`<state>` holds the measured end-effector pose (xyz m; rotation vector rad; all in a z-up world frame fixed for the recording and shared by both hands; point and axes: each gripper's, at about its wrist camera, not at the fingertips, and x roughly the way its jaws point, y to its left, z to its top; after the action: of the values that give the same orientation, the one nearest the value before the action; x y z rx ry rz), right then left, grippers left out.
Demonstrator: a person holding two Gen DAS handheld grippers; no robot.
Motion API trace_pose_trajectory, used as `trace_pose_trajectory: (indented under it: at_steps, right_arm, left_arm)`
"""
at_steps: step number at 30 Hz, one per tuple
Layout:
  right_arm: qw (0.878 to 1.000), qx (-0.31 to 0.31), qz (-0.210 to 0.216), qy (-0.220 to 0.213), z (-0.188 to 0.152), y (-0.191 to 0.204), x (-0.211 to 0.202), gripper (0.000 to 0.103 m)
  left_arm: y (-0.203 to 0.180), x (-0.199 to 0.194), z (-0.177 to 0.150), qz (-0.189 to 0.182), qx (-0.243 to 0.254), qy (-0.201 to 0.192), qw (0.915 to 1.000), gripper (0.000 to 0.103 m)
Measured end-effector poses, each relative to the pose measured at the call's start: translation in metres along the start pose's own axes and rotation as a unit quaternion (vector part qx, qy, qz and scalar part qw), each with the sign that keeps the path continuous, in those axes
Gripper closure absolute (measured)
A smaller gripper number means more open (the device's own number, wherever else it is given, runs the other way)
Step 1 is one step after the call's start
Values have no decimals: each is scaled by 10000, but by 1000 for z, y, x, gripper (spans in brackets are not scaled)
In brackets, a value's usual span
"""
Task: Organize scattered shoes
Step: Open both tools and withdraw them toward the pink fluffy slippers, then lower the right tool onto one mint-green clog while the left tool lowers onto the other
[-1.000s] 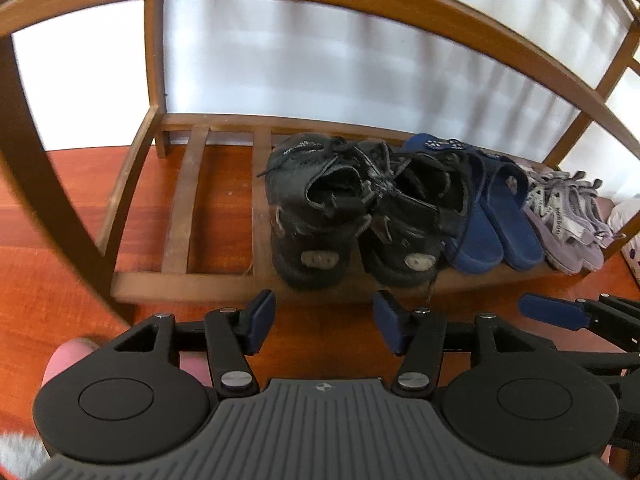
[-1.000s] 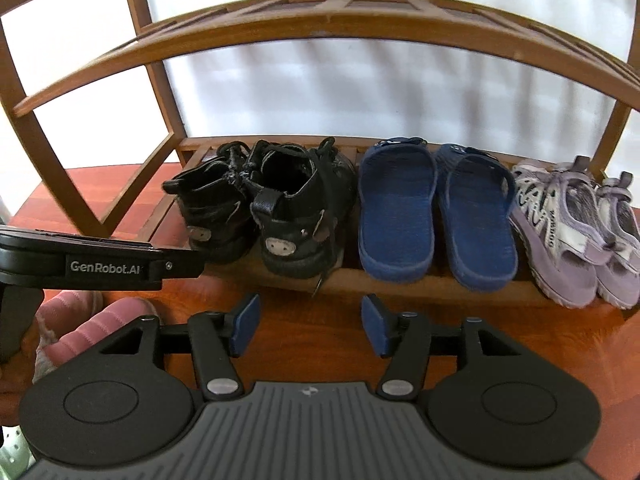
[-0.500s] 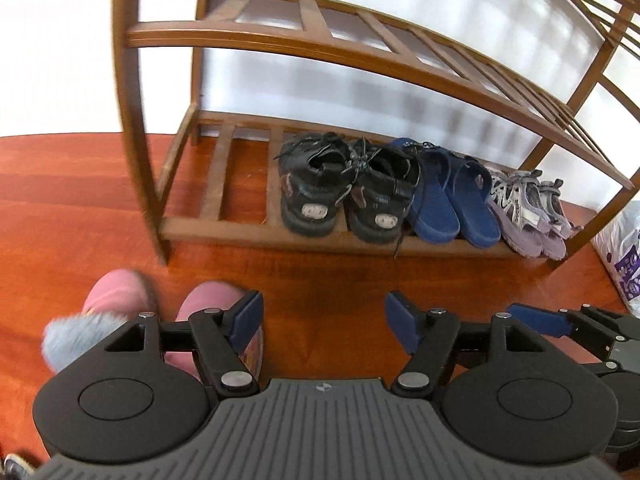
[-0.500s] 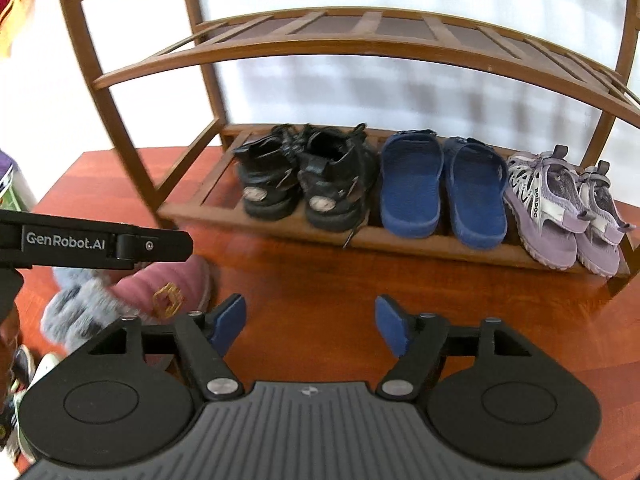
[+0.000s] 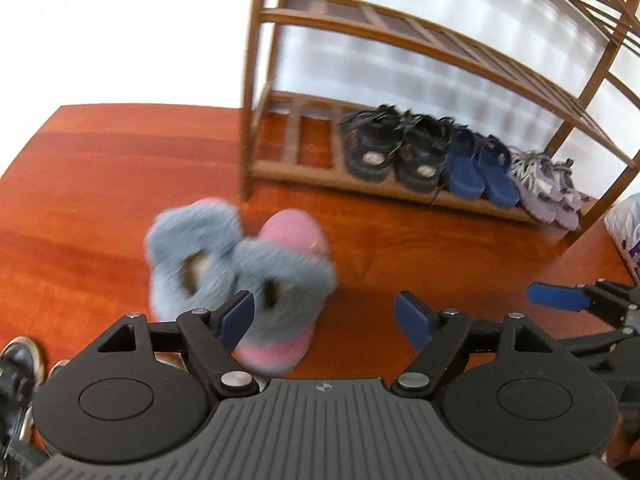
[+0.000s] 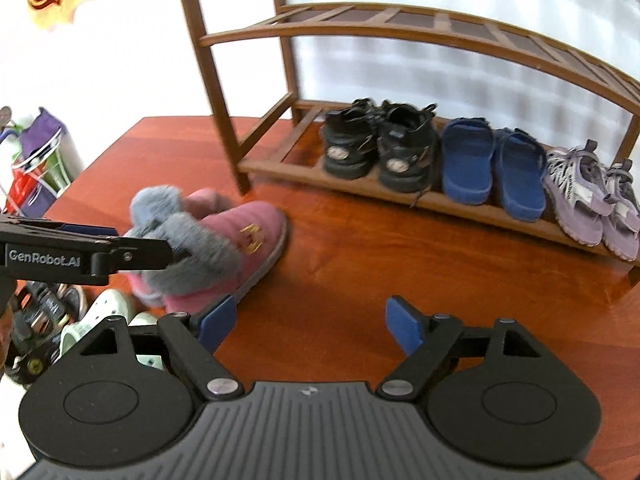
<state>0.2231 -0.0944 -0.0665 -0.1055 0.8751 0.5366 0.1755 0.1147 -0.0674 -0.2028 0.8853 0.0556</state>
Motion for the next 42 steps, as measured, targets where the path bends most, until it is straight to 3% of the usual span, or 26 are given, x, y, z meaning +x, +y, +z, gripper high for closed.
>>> trace_pose_trajectory:
  at_steps: [11, 23, 27, 32, 38, 40, 42]
  right_arm:
    - [9992, -226, 246, 204, -33, 39, 1, 16]
    - [9973, -403, 439, 426, -58, 84, 22, 16]
    - [9966, -456, 477, 489, -65, 96, 29, 16]
    - [9946, -579, 607, 616, -74, 111, 43, 17]
    - [9914, -814, 717, 731, -83, 130, 58, 27]
    - [9900, -903, 734, 793, -86, 136, 64, 36]
    - [9893, -938, 728, 846, -87, 138, 69, 52]
  left_arm:
    - [72, -33, -54, 467, -42, 150, 9988, 23]
    - [117, -22, -80, 595, 758, 441, 9944, 23]
    - [122, -10, -86, 575, 945, 576, 9922, 25]
    - [125, -2, -93, 596, 1048, 679, 9904, 37]
    - [125, 6, -98, 597, 1251, 684, 9880, 46]
    - [124, 8, -100, 507, 1298, 671, 9880, 54]
    - [124, 10, -100, 476, 1292, 675, 9882, 63]
